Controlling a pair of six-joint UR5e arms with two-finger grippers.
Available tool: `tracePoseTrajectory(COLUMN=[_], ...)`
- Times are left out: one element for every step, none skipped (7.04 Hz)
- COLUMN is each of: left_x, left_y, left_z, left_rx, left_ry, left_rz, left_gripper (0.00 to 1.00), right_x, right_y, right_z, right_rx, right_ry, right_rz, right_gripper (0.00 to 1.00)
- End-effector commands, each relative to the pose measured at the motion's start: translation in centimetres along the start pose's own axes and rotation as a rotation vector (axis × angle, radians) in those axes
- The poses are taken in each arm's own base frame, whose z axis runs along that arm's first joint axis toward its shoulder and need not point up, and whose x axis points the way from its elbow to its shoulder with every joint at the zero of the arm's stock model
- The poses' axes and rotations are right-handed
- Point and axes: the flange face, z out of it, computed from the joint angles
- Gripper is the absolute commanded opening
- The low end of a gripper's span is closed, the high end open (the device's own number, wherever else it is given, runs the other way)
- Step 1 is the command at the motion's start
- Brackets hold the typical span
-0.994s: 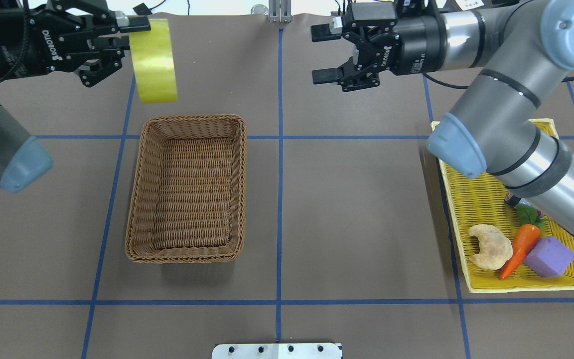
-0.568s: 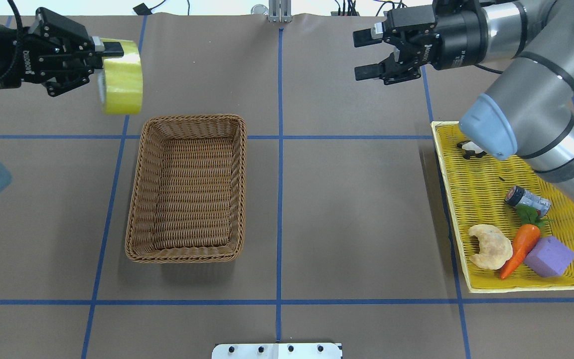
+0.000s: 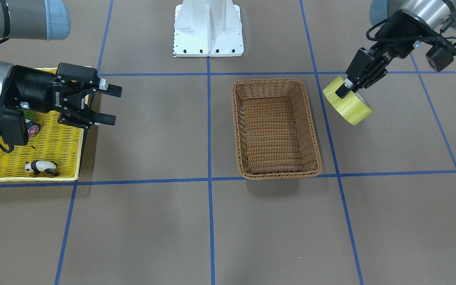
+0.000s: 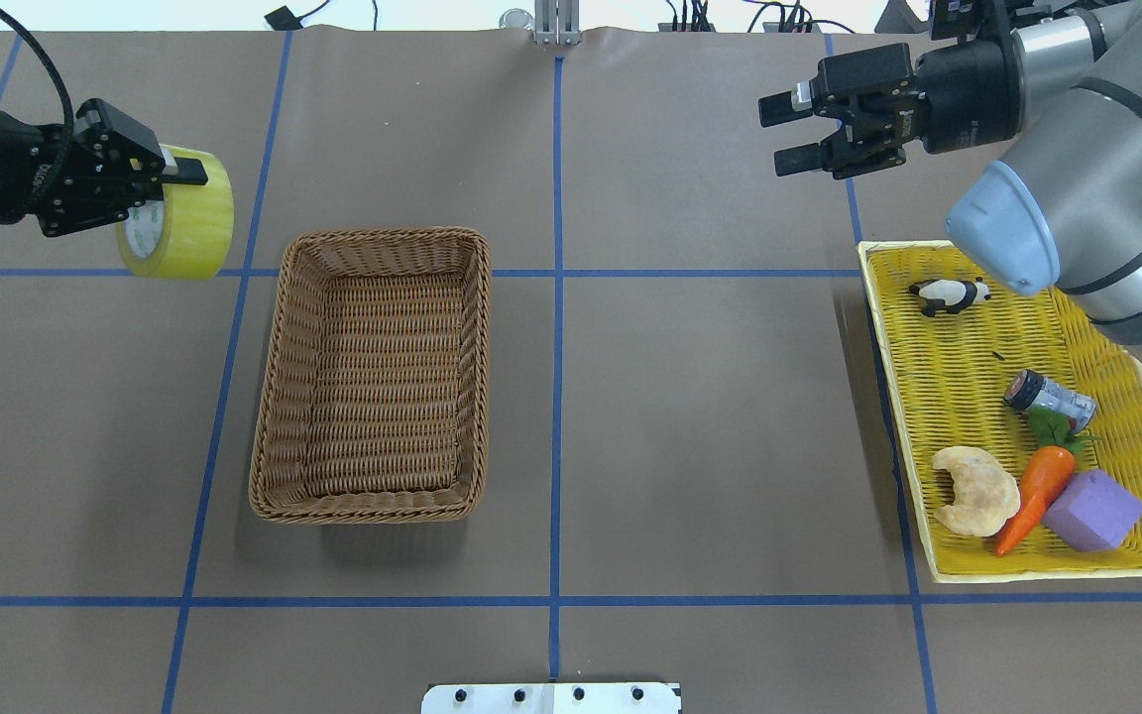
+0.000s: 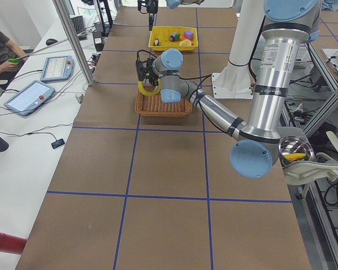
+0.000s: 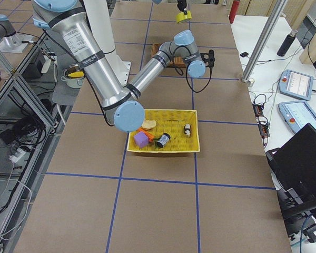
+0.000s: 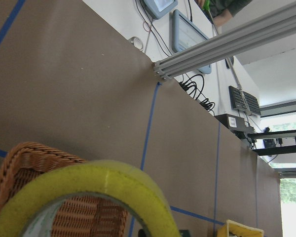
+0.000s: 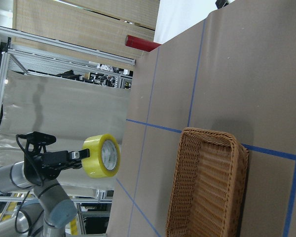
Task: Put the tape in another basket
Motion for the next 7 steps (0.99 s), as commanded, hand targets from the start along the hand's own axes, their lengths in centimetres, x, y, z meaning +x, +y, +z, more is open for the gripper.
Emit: tracePoseTrajectory(left_x=[1.4,1.6,2.3,4.3,7.2,7.7,6.3], left_y=[2.0,2.9,4.5,7.4,10.0,12.5,13.5], left_z=[0.0,0.9,3.4,6.7,9.0,11.0,13.5], left_rx=[-0.001,-0.008,0.009,0.028,0.026,0.044,0.049], left_ry=[-0.146,-0.174,-0.232,-0.313,-0.397,-0.452,-0.499], left_rz=[-0.061,-0.075,-0.084,-0.073,-0.068,-0.032,-0.017], left_gripper=[0.00,0.00,0.00,0.00,0.00,0.00,0.00], right_x=[0.9,1.1,2.1,2.5,2.2,2.2,2.3], right_y=[0.5,0.4,0.3,0.2,0.3,0.6,0.7], right_z=[-0.7,-0.6,-0.4,-0.2,0.0,0.0,0.0], right_rx=[0.038,0.053,0.053,0.047,0.029,-0.002,-0.020], right_ry=[0.107,0.147,0.161,0.165,0.164,0.168,0.172], right_rz=[0.125,0.212,0.244,0.249,0.235,0.213,0.211], right_gripper=[0.93,0.90,0.90,0.91,0.93,0.99,0.99])
